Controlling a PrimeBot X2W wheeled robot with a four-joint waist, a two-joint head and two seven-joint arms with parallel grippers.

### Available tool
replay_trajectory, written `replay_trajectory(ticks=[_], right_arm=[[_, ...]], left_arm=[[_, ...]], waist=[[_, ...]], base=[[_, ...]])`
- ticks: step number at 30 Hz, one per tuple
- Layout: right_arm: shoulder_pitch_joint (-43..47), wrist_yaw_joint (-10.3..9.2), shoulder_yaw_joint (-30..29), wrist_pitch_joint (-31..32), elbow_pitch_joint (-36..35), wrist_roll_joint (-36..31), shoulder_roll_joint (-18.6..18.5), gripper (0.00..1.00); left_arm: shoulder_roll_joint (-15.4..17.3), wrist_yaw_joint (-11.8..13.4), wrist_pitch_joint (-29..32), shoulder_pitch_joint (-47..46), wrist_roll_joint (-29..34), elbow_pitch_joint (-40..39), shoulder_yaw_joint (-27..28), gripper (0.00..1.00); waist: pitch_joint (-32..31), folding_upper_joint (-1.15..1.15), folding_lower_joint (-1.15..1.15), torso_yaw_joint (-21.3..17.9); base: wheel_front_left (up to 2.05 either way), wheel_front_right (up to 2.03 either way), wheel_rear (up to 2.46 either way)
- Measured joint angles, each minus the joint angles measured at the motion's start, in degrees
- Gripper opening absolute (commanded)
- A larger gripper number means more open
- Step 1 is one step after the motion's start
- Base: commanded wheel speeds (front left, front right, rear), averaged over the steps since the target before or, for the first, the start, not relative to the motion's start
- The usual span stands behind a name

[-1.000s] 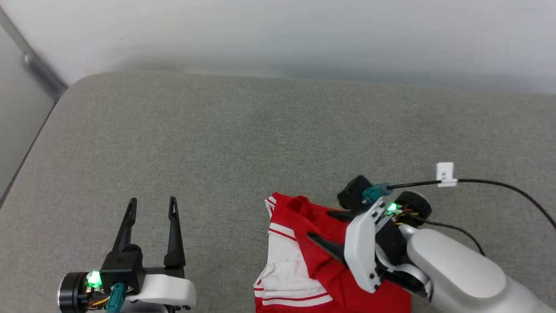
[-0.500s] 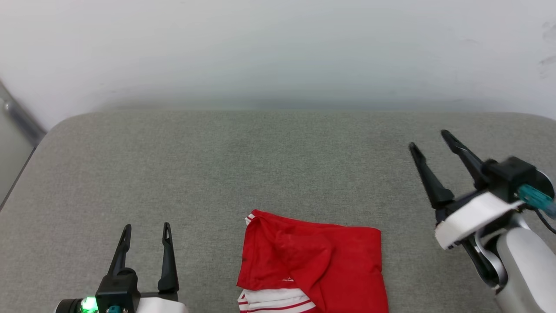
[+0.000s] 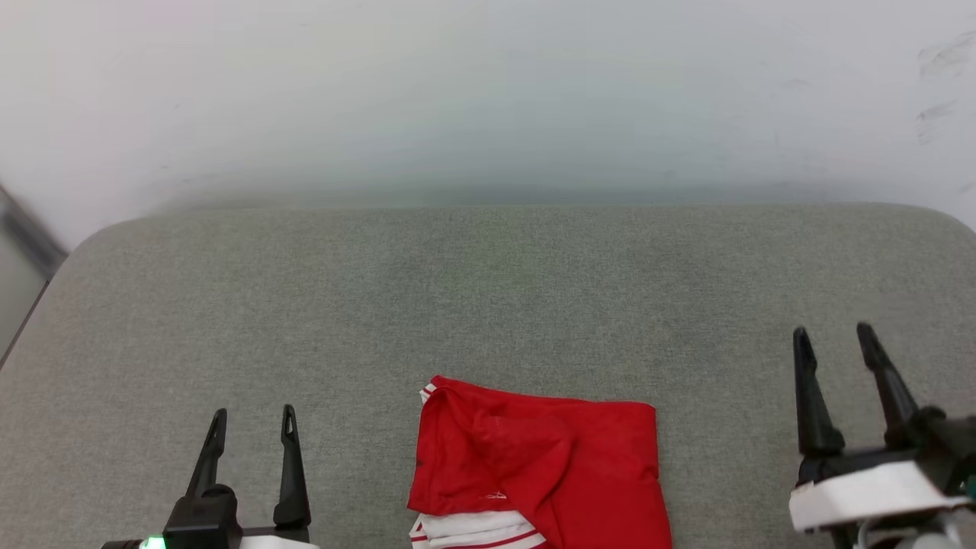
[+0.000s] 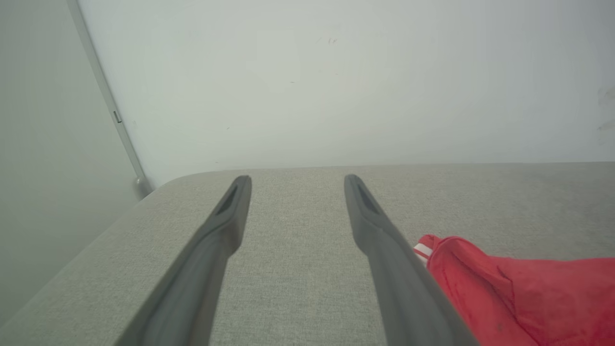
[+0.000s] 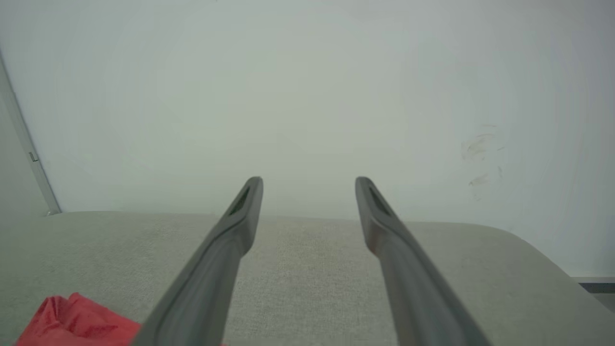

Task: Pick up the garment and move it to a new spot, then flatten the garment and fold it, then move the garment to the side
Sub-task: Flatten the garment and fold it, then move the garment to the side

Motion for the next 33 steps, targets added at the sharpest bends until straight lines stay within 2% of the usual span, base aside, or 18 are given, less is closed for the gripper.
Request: replay_trajectory(ticks=[8,16,19,22,26,29,33], right_arm=[[7.67,0.0,-1.07,-0.01,-2.31,-0.88,2.75,1.0],[6.57,0.0,-2.2,0.0,-4.59,-1.63,3.09,1.0],[2.22,0.0,-2.55,-0.01,-5.56,-1.52,1.32,1.0],[-2.87,0.0,-0.83,0.82,-5.23,0.05,-3.11,1.0],[-10.04,0.0,5.57,9.56,-5.2,4.7,-10.4,1.0],[-13.84,0.0,10.53,20.96,-4.53,10.87,-15.29,1.0],[-16.64,0.0,16.19,39.46,-3.43,21.94,-20.63,1.0]], left_arm=[[-0.25,-0.32,0.0,0.73,-0.24,-0.11,-0.25,1.0],[-0.33,-0.48,0.0,0.77,-0.24,-0.15,-0.11,1.0],[-0.38,-0.65,0.0,0.68,-0.23,-0.07,-0.27,1.0],[-0.45,-1.0,0.0,0.23,-0.23,0.18,-0.6,1.0],[-0.49,-1.1,0.0,-0.23,-0.23,0.48,-0.91,1.0],[-0.52,-1.34,0.0,-0.26,-0.23,0.63,-0.97,1.0],[-0.55,-1.46,0.0,-0.43,-0.23,0.66,-1.05,1.0]], waist=[[-0.03,0.0,0.0,0.53],[0.17,0.0,0.0,0.57],[0.42,0.0,0.0,0.75],[0.7,0.0,0.0,1.12],[0.97,0.0,0.0,1.65],[1.15,0.0,0.01,2.04],[1.51,0.0,0.01,2.53]], base=[[0.0,0.0,0.0],[0.0,0.0,0.0],[0.0,0.0,0.0],[0.0,0.0,0.0],[0.0,0.0,0.0],[0.0,0.0,0.0],[0.0,0.0,0.0]])
